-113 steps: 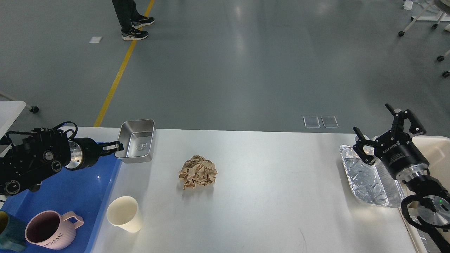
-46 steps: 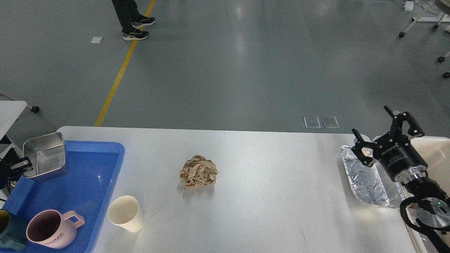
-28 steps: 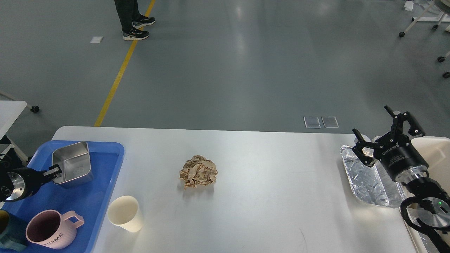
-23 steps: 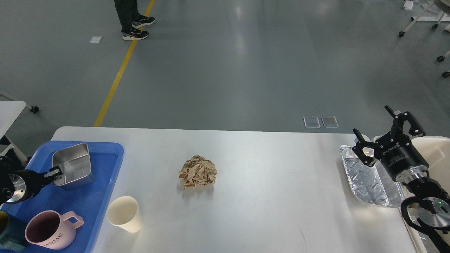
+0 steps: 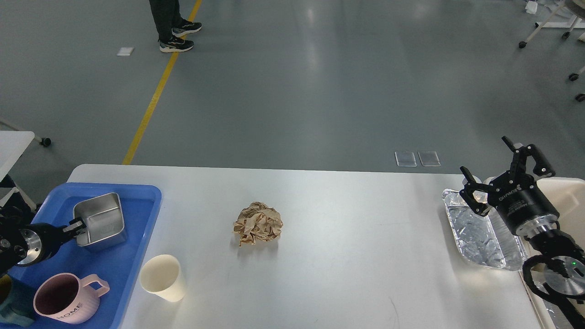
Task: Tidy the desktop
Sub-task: 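Lower the steel tray into the blue bin and open the left gripper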
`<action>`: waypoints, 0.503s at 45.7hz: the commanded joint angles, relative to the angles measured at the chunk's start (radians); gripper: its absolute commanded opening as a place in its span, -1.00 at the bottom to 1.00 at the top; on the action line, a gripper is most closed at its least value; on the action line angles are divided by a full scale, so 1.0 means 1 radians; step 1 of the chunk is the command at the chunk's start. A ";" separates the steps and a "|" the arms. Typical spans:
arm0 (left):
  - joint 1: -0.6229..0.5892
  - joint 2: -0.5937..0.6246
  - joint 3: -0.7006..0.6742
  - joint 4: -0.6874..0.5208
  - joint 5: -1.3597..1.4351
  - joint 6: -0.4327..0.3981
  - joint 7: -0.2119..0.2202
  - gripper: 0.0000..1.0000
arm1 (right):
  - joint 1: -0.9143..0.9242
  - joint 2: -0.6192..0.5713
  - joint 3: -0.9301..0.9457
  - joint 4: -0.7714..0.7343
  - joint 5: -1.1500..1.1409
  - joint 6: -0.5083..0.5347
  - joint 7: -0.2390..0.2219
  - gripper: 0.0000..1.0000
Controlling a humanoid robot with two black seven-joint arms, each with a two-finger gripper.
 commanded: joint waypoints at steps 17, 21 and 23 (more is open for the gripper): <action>-0.046 0.093 -0.091 -0.038 -0.028 -0.066 -0.017 0.94 | 0.001 -0.001 0.000 0.000 0.000 0.000 0.000 1.00; -0.048 0.099 -0.180 -0.048 -0.031 -0.067 -0.013 0.94 | 0.001 0.000 0.000 0.000 0.000 0.000 0.000 1.00; -0.048 0.107 -0.218 -0.066 -0.033 -0.067 -0.011 0.94 | 0.001 0.000 0.000 0.000 0.000 0.000 0.000 1.00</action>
